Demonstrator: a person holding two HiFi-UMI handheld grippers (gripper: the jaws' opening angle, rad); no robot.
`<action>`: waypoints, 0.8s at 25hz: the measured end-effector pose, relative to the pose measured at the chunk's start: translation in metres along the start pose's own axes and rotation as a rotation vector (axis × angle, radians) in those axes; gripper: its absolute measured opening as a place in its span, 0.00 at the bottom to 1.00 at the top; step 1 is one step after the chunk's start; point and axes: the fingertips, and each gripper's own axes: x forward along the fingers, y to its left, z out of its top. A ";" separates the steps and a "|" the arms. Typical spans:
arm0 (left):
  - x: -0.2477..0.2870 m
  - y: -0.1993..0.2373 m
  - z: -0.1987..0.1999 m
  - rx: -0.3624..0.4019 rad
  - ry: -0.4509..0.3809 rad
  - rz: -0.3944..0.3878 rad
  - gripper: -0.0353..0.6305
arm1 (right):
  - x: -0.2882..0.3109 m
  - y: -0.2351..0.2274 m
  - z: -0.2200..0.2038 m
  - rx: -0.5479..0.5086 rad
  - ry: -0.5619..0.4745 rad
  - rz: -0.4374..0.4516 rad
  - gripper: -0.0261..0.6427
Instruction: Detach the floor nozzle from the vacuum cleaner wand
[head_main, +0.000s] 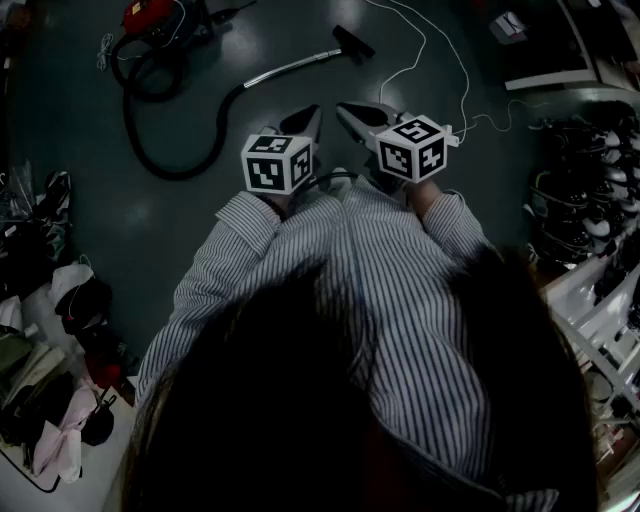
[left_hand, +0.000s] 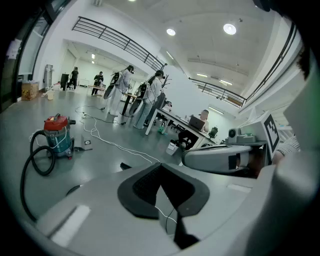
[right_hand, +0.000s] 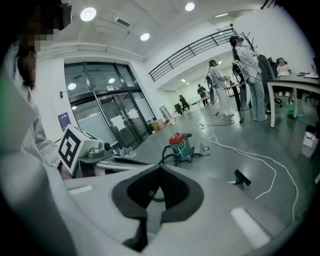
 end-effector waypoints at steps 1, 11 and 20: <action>0.000 0.001 0.000 -0.006 -0.001 0.000 0.06 | 0.001 0.001 -0.001 0.002 0.002 0.002 0.04; 0.003 0.008 0.000 -0.018 0.012 0.017 0.06 | 0.006 -0.002 -0.003 0.001 0.018 0.011 0.04; 0.013 0.030 0.008 -0.107 -0.021 0.091 0.06 | -0.019 -0.041 0.012 0.115 -0.079 -0.014 0.04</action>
